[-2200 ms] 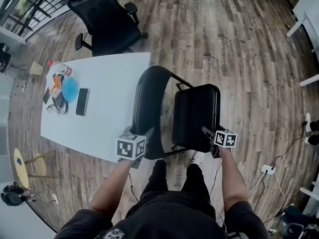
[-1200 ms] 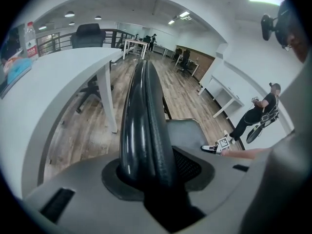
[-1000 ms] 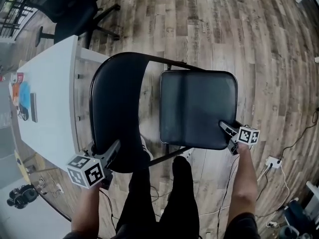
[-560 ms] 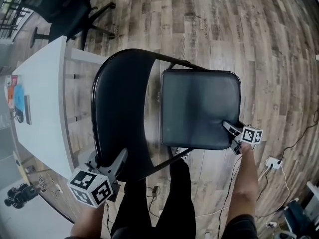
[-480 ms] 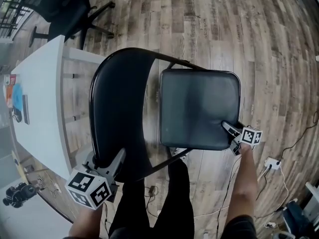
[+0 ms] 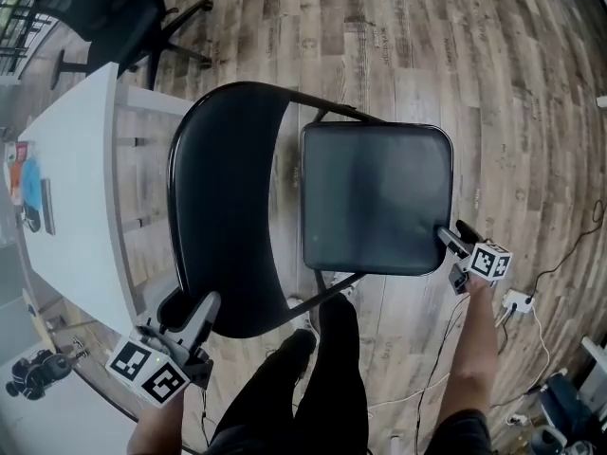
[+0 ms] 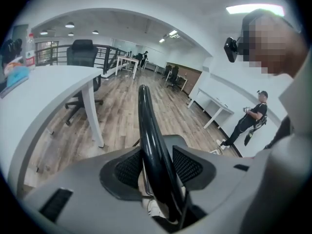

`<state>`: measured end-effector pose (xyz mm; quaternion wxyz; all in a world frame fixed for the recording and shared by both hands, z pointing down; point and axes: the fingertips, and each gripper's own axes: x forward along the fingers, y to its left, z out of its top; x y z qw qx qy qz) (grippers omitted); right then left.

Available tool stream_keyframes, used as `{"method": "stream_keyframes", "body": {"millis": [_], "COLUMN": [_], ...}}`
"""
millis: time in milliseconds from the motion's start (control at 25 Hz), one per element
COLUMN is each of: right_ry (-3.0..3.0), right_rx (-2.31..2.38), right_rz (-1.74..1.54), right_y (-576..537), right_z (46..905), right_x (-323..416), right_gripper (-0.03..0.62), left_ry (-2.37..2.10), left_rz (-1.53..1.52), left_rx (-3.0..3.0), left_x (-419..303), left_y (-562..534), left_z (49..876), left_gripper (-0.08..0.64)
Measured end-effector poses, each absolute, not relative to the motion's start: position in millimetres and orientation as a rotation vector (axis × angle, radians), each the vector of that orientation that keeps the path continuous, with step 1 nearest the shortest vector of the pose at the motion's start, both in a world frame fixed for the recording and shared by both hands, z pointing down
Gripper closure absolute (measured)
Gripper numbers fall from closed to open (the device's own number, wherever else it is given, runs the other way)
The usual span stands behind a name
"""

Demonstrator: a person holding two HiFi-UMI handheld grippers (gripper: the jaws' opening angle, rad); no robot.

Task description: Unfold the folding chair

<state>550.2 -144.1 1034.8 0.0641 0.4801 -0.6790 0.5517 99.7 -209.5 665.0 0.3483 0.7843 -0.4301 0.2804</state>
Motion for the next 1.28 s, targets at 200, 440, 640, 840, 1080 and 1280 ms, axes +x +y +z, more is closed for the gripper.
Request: {"method": "stream_keyframes", "body": {"millis": [200, 440, 640, 840, 1080, 1280], "right_ry": [-2.062, -2.188, -2.181, -2.088, -2.073, -2.138], "right_rx": [1.688, 1.840, 1.864, 1.960, 1.981, 1.994], "right_rz": [1.278, 0.810, 0.458, 0.229, 0.119, 0.061], "right_y": [-130, -124, -87, -23, 66, 103], "right_z": [938, 764, 612, 470, 395, 342], "right_x": [542, 443, 354, 275, 230, 199], "right_gripper": [0.189, 0.553, 0.575, 0.577, 0.577, 0.577], "left_ry": [-1.206, -1.430, -1.425, -1.388, -1.265, -1.222], "left_rz": [0.684, 0.448, 0.307, 0.262, 0.096, 0.022], "left_rx": [2.056, 2.155, 2.311, 2.455, 2.494, 2.553], "left_x": [79, 44, 45, 33, 48, 48], "left_y": [-193, -176, -133, -68, 22, 57], "left_z": [633, 576, 516, 456, 398, 355], "left_gripper": [0.370, 0.548, 0.554, 0.554, 0.554, 0.554]}}
